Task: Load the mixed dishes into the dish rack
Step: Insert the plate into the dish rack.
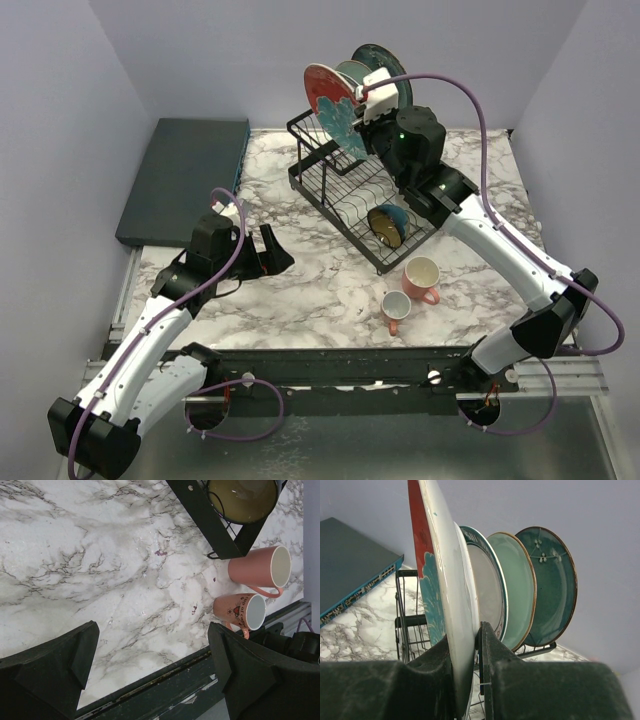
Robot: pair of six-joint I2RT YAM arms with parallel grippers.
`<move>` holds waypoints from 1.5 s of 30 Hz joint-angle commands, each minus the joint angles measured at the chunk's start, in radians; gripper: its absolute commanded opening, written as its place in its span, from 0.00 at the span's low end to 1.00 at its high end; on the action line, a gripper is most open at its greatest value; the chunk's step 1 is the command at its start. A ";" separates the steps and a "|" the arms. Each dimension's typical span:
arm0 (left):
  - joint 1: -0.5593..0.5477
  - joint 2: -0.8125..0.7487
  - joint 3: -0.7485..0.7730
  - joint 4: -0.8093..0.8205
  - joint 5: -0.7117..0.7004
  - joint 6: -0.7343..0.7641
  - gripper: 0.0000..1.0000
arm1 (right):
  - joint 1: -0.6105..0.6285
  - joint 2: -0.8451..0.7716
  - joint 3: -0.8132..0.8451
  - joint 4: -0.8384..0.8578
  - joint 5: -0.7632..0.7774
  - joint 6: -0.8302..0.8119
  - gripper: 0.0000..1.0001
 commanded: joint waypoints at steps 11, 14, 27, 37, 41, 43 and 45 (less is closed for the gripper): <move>-0.003 -0.013 -0.007 0.022 0.020 0.015 0.99 | -0.004 -0.016 0.005 0.240 0.028 -0.003 0.00; -0.003 -0.012 -0.007 0.022 0.018 0.015 0.99 | -0.008 -0.011 -0.002 0.240 0.032 -0.006 0.00; -0.003 -0.010 -0.008 0.021 0.017 0.014 0.99 | -0.021 -0.006 -0.048 0.250 0.018 0.015 0.00; -0.003 -0.008 -0.008 0.022 0.017 0.014 0.99 | -0.033 0.011 -0.063 0.254 0.006 0.032 0.00; -0.003 -0.006 -0.007 0.022 0.018 0.015 0.99 | -0.039 0.028 -0.058 0.250 -0.002 0.039 0.00; -0.003 -0.004 -0.007 0.022 0.019 0.015 0.99 | -0.042 0.036 -0.053 0.249 -0.008 0.044 0.00; -0.004 -0.003 -0.008 0.022 0.020 0.015 0.99 | -0.045 0.046 -0.043 0.243 -0.013 0.049 0.00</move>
